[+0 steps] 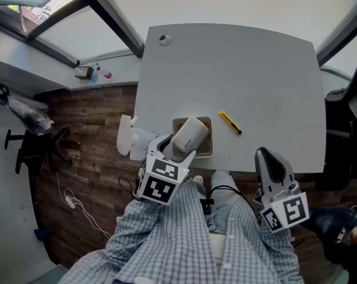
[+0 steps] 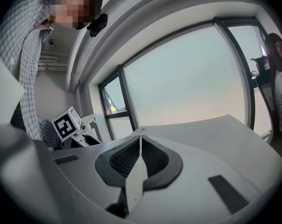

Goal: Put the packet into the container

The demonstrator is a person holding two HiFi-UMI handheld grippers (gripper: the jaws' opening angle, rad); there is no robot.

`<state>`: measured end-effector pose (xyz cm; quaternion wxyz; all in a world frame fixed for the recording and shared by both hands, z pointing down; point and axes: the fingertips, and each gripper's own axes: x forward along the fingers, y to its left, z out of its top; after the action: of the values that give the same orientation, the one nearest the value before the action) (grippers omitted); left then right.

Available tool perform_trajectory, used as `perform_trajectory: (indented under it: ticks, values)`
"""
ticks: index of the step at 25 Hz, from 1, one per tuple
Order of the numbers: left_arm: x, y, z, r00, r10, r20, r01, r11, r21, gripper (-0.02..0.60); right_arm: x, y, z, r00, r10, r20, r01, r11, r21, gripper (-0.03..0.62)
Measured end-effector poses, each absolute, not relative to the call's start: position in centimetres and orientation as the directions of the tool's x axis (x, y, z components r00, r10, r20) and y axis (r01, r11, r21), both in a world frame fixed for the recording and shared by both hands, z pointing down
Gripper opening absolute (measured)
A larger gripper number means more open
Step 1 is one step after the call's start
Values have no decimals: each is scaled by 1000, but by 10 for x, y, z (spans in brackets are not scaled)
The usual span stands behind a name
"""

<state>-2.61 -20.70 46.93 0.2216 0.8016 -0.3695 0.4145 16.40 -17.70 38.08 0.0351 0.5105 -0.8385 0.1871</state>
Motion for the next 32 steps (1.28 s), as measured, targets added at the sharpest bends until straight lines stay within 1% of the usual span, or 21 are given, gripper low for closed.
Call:
perform_trajectory:
  ticks: [2,5,9,11,12,13,15,16,18,24,29,32]
  values:
    - [-25,-206,461,407,-427,807,-780,-623,64,310,162,-176,379,-484,-840,246,-866,420,-270,25]
    - [-20,-206,440,479,-461,747,-781,-613,122,299,158,-174,375,-493,-834,248,-864,437,-248,25]
    - [-12,-201,419,572,-455,682,-734,-655,178,207,156,-174,369,-493,-836,239,-866,445,-229,25]
    - [-7,-196,411,609,-435,663,-699,-690,189,198,156,-174,363,-492,-840,227,-868,451,-209,25]
    - [-4,-194,406,625,-432,650,-683,-706,187,178,156,-174,359,-491,-843,219,-869,454,-198,25]
    - [-2,-194,401,640,-434,634,-668,-722,180,144,156,-174,355,-490,-846,208,-869,457,-191,26]
    - [1,-193,389,670,-442,597,-640,-750,163,41,155,-174,349,-491,-850,191,-868,460,-185,25]
    - [2,-193,384,684,-444,579,-629,-761,159,23,155,-175,347,-491,-851,187,-868,462,-180,26]
    - [4,-193,377,705,-449,549,-616,-772,160,9,154,-176,345,-492,-851,185,-869,466,-167,25]
    - [-3,-199,356,764,-475,436,-605,-763,229,8,146,-181,337,-511,-842,171,-859,495,-127,25]
    - [-6,-205,347,781,-498,376,-607,-748,270,8,140,-183,332,-531,-835,143,-847,517,-123,25]
    - [-5,-203,343,805,-486,339,-583,-753,306,8,138,-181,331,-532,-835,138,-846,519,-120,25]
